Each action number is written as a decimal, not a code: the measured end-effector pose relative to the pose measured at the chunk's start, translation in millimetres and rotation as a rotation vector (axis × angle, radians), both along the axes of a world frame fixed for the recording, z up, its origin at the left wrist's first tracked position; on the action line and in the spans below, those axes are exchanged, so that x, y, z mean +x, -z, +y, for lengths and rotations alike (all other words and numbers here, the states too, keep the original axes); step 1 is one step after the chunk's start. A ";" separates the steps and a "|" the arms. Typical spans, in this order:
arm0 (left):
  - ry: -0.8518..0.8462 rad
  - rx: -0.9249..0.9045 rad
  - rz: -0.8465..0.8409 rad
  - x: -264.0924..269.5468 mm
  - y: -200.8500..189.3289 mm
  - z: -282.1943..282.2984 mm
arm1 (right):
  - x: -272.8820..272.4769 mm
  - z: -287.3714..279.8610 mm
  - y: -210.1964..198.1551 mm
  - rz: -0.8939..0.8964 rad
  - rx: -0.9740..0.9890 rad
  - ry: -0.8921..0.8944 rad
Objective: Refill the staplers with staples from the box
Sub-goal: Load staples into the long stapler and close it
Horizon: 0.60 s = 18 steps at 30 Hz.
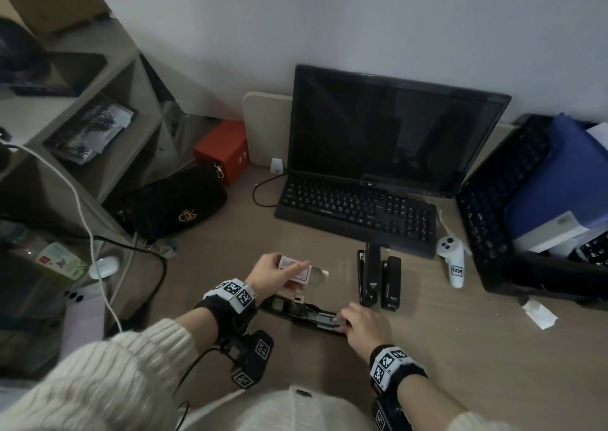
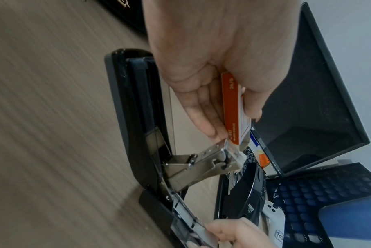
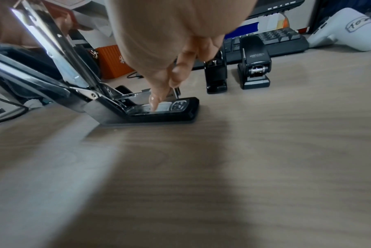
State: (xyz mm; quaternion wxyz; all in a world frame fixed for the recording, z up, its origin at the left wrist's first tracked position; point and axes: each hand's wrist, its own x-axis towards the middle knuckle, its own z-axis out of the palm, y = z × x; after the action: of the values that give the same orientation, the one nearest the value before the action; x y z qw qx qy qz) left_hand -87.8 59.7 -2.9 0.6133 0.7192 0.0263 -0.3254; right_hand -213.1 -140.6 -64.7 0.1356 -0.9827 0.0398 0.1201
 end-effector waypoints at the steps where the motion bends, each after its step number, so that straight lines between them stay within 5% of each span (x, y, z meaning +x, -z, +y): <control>1: -0.001 -0.002 0.003 0.6 1.0 0.2 | -1.9 -0.2 0.7 -0.014 -0.010 -0.007; 8: -0.016 -0.019 0.015 0.5 -0.6 -0.2 | -8.2 -4.3 8.0 -0.112 0.048 -0.009; 18: 0.001 -0.015 0.018 -2.1 -4.1 -1.2 | -10.4 -12.1 8.7 0.036 0.052 -0.047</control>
State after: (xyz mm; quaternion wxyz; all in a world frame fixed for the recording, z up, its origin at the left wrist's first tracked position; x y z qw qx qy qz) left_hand -89.9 58.5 1.2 0.6181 0.7117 0.0291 -0.3326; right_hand -223.5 -152.7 -73.4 0.1573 -0.9772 0.0162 0.1419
